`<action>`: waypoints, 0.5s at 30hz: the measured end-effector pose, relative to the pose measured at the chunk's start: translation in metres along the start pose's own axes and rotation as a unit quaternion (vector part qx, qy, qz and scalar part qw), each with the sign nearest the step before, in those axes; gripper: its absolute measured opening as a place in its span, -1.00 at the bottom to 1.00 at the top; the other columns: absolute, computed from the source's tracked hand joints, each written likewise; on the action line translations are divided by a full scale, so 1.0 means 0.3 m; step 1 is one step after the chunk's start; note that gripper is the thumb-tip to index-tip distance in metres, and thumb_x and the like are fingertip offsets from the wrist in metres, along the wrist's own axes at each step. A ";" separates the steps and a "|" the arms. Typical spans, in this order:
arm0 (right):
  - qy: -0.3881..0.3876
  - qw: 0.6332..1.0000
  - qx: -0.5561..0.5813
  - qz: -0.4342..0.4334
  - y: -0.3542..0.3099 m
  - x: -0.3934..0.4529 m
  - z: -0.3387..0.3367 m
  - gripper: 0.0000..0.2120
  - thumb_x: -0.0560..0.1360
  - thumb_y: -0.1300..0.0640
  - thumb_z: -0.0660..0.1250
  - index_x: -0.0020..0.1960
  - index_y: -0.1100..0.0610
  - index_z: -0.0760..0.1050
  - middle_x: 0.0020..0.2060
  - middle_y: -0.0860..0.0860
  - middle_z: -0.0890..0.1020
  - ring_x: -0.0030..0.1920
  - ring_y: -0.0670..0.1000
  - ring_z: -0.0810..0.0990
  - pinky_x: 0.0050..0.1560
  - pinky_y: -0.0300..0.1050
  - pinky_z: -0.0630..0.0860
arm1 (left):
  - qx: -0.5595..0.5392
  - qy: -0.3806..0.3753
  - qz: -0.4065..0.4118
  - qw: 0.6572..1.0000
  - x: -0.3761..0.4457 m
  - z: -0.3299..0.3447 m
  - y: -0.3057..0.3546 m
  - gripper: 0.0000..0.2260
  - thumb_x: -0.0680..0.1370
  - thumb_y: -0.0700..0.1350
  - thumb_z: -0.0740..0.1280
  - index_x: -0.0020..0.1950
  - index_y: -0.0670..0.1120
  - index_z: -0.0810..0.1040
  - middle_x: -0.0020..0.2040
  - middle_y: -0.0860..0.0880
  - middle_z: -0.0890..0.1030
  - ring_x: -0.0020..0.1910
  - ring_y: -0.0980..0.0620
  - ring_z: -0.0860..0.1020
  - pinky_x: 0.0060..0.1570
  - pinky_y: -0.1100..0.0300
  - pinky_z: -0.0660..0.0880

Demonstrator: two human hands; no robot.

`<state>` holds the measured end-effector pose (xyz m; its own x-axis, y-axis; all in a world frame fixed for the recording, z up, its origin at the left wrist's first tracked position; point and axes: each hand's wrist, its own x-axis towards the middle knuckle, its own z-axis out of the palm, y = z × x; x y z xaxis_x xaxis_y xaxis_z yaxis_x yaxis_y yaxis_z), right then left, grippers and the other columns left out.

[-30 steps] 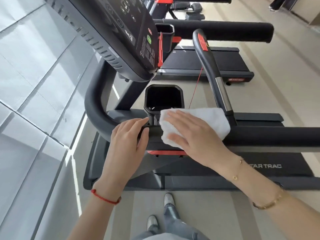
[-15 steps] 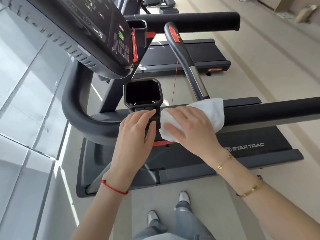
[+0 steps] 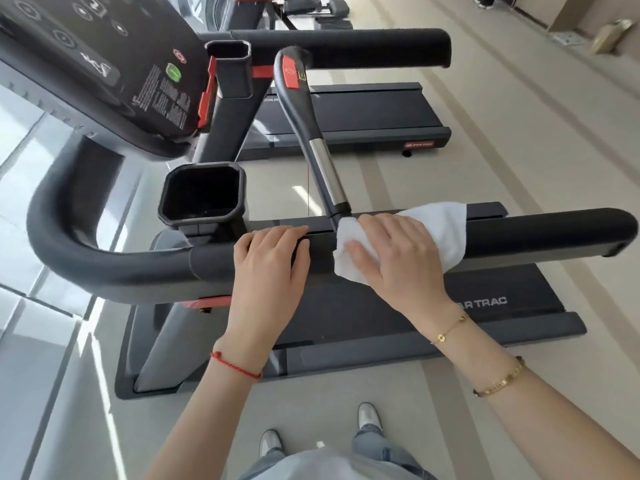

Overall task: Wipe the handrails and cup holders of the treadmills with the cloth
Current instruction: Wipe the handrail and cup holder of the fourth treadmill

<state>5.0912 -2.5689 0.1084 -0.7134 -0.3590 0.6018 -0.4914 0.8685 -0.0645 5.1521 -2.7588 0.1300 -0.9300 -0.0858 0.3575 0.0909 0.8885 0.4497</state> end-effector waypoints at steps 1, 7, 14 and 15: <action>-0.001 1.000 -0.001 -0.002 0.035 0.003 -0.008 -0.62 0.62 -0.11 0.10 0.05 0.14 0.55 -0.25 0.01 0.56 -0.23 0.07 0.49 -0.12 -0.09 0.39 | 0.003 0.001 -0.003 1.000 0.006 0.019 0.030 -0.78 0.64 -0.10 0.21 0.22 -0.04 0.59 0.10 0.05 0.64 0.15 0.04 0.54 0.32 0.06 0.28; -0.059 0.998 0.020 -0.027 0.197 0.041 -0.036 -0.59 0.60 -0.16 0.07 -0.17 0.10 0.49 -0.43 -0.02 0.48 -0.40 0.06 0.45 -0.37 -0.13 0.27 | 0.003 0.007 -0.020 1.000 0.039 0.124 0.191 -0.77 0.65 -0.10 0.19 0.19 -0.04 0.60 0.09 0.07 0.65 0.11 0.06 0.57 0.31 0.00 0.31; -0.021 0.997 0.042 -0.065 0.334 -0.075 -0.067 -0.63 0.62 -0.12 0.14 0.13 0.13 0.55 -0.09 0.02 0.60 -0.10 0.08 0.54 0.02 -0.05 0.47 | 0.047 0.026 -0.047 0.997 0.054 0.211 0.291 -0.76 0.65 -0.09 0.17 0.13 0.00 0.63 -0.01 0.10 0.66 0.08 0.04 0.58 0.35 -0.09 0.24; -0.024 0.997 0.039 -0.067 0.333 -0.075 -0.068 -0.62 0.62 -0.13 0.15 0.14 0.13 0.55 -0.08 0.03 0.61 -0.10 0.08 0.55 0.01 -0.05 0.48 | 0.052 0.029 -0.050 0.997 0.054 0.215 0.291 -0.76 0.65 -0.08 0.17 0.12 0.01 0.63 -0.03 0.12 0.66 0.08 0.04 0.58 0.36 -0.09 0.23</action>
<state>5.0683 -2.4670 0.1046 -0.6605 -0.4873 0.5711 -0.6200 0.7831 -0.0488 5.1221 -2.6534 0.1223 -0.9105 -0.1985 0.3629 -0.0408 0.9161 0.3988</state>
